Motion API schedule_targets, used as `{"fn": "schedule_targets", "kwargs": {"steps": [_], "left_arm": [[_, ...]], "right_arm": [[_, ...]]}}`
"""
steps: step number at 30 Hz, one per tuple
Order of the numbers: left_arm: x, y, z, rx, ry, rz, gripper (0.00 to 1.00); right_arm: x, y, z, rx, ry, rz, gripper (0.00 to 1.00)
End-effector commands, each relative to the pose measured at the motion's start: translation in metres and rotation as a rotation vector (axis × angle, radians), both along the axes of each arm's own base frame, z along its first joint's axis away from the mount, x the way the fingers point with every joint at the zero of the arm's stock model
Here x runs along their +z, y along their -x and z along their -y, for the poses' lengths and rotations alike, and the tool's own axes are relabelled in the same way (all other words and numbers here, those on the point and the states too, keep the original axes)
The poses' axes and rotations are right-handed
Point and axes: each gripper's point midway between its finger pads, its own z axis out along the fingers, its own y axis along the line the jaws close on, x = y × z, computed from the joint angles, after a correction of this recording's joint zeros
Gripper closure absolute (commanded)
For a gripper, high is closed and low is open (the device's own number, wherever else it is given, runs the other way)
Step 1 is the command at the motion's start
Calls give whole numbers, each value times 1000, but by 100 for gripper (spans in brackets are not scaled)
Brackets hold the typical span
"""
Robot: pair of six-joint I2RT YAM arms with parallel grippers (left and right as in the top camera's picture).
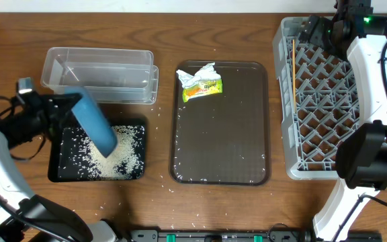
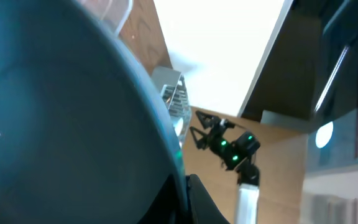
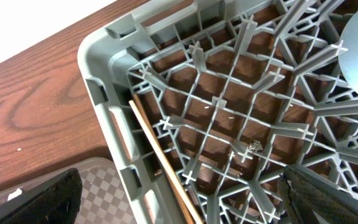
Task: Sort waste into correct bins and load items into the dishwasher rack
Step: 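Tilt the plate with the left gripper to dump rice onto the black tray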
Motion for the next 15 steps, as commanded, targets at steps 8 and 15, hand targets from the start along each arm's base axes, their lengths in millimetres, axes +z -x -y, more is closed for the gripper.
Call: {"fn": "schedule_targets", "kwargs": {"steps": [8,15], "left_arm": [[12,6,19,-67,-36,101,94],[16,3,78,-291,-113,211,94]], "right_arm": [[-2,0,3,-16,-6,-4,1],[-2,0,3,-16,-6,-4,1]]}}
